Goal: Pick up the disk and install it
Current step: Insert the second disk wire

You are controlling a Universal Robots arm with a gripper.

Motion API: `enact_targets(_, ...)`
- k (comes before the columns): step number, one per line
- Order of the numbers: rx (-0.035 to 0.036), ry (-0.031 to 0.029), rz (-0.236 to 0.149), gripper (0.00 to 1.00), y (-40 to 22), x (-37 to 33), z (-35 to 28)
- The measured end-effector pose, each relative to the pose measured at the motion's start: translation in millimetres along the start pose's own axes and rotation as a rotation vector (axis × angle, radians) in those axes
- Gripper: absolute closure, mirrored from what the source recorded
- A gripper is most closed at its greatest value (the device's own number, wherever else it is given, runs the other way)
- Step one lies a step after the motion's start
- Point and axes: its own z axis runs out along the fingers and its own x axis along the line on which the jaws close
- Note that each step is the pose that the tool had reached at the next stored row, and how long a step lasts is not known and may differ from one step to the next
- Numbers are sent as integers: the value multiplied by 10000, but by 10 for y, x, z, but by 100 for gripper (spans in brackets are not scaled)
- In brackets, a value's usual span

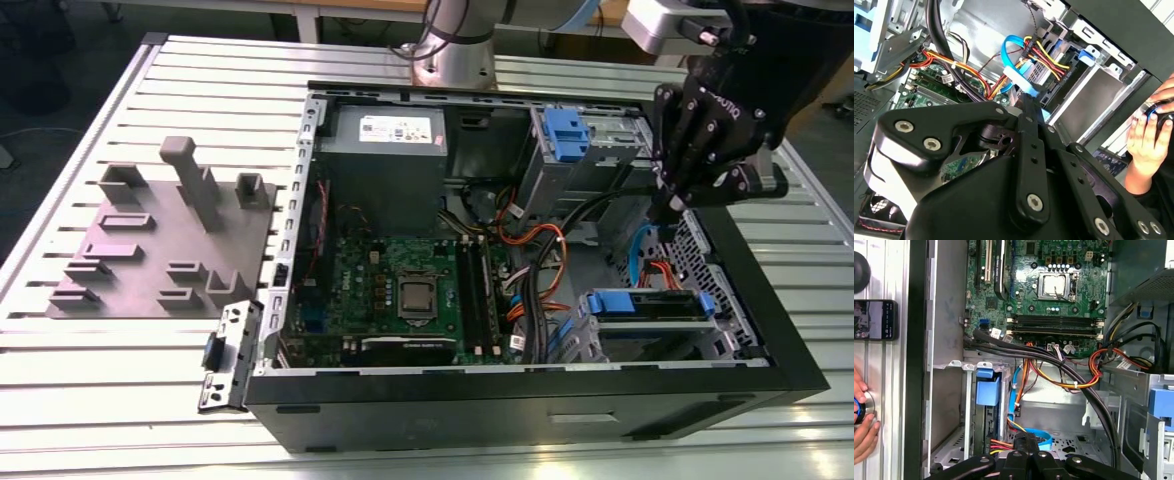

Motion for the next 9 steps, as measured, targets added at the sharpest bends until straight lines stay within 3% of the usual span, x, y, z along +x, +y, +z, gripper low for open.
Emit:
enact_targets(4, -13, 41, -2, 89, -15, -2, 17)
enact_targets(5, -14, 62, -3, 83, -17, -2, 19)
enact_targets(6, -15, 96, -6, 83, -21, -2, 20)
enact_targets(9, -23, 254, -2, 70, -23, -4, 22)
